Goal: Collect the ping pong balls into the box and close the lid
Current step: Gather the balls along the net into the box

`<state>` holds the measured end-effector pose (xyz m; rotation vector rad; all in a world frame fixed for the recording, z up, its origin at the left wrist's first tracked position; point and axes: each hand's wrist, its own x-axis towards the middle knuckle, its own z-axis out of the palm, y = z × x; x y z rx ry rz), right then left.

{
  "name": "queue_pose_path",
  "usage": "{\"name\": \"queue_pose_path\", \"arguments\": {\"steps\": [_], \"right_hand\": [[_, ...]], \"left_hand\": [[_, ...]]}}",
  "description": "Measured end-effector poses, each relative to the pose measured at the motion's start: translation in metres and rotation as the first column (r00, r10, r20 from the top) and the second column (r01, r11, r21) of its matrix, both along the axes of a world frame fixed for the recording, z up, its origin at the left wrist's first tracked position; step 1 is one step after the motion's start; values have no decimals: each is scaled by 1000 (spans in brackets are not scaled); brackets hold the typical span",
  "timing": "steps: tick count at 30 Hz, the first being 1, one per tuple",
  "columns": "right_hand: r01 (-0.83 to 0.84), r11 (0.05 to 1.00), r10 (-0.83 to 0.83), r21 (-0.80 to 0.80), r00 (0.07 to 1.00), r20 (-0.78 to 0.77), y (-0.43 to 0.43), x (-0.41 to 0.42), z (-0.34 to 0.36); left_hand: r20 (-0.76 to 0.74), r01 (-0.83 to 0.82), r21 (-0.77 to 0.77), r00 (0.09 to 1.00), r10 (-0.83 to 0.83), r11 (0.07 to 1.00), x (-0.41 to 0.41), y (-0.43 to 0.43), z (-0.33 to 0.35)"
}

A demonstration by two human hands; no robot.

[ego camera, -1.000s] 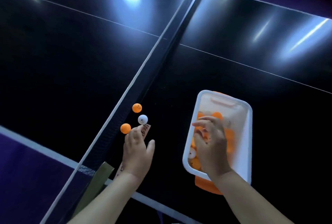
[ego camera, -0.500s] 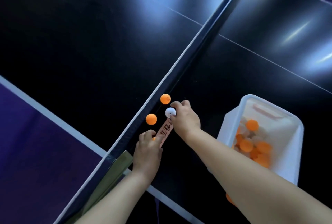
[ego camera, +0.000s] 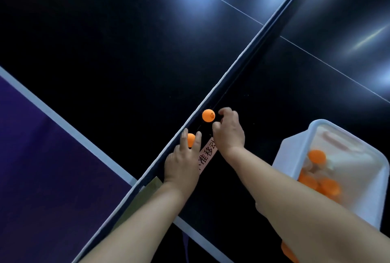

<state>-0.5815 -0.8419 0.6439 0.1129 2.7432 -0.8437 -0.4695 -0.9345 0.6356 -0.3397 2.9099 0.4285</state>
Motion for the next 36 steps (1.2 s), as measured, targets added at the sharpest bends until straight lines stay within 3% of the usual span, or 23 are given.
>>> {"name": "queue_pose_path", "arguments": {"steps": [2,7,10,13,16,19,22,24,28,32,36], "right_hand": [[-95,993,95,66,995,0,-5,-8,-4],[-192,972,185,133,981,58,-4,-11,-14],[-202,967,187,155,976,109,1,-8,-6],[-157,984,143,80,978,151,10,2,18],[-127,990,125,-63,991,-41,30,22,55],[-41,972,-33,-230,950,-310,68,52,92],[96,955,-217,-281,872,-439,122,85,117],[205,951,-291,-230,845,-449,160,100,123],[272,962,-234,39,884,-405,222,112,121],[419,902,-424,-104,820,-384,255,122,117],[410,871,-488,-270,779,-394,267,129,112]], "left_hand": [[108,14,-56,994,-8,998,-3,2,-8],[2,40,-80,999,-40,996,0,2,-19],[87,55,-35,995,-51,998,3,3,-8],[117,-12,127,993,-3,992,8,5,-4],[112,11,214,993,-35,977,12,13,16],[18,92,301,995,-102,949,8,24,39],[-28,157,384,987,-158,910,0,43,67],[-48,181,446,983,-179,876,-5,60,85],[-98,244,479,970,-225,843,-11,95,116],[-172,323,492,946,-274,808,-10,127,131],[-176,401,454,916,-361,796,-9,154,135]]}}
